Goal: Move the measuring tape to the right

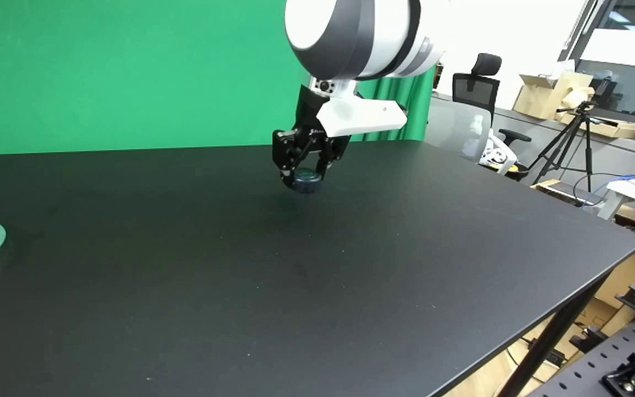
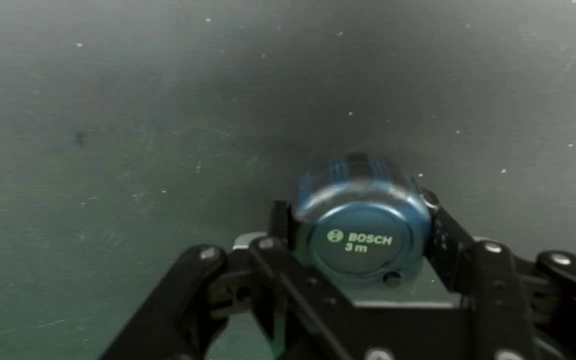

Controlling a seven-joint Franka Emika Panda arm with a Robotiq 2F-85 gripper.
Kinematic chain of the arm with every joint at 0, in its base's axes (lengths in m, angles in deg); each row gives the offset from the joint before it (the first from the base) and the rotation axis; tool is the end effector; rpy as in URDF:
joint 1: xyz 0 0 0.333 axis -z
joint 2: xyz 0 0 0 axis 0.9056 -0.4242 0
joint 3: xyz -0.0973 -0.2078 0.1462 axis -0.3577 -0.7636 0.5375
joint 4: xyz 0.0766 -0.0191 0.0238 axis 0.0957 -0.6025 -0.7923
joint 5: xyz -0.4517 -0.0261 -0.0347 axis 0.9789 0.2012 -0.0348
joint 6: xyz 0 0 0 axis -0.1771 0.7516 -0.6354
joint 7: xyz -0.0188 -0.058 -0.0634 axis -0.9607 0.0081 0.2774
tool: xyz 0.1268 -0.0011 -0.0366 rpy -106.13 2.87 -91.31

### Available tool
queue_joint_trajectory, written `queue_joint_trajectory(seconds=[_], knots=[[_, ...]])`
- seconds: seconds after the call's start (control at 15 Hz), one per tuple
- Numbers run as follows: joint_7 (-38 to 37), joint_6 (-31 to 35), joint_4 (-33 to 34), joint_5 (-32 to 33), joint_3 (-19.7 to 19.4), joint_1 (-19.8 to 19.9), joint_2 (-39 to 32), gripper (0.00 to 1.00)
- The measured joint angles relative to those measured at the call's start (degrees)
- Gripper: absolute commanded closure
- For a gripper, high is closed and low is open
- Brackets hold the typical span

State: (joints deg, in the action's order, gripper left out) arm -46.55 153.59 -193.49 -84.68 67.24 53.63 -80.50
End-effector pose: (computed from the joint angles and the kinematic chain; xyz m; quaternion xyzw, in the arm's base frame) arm 0.5370 0.0816 0.0618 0.9876 0.0972 0.1232 0.0066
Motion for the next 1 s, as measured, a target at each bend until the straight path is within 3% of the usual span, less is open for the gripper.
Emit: queue_joint_trajectory(seconds=[0.27,0.67,1.0], knots=[[-0.1,-2.8,-0.7,0.0,-2.2,1.3,1.7,0.57],[2.2,-6.4,-1.0,-0.1,-0.2,7.0,1.4,0.57],[3.3,-6.2,-0.9,0.1,-0.2,8.7,0.4,0.57]])
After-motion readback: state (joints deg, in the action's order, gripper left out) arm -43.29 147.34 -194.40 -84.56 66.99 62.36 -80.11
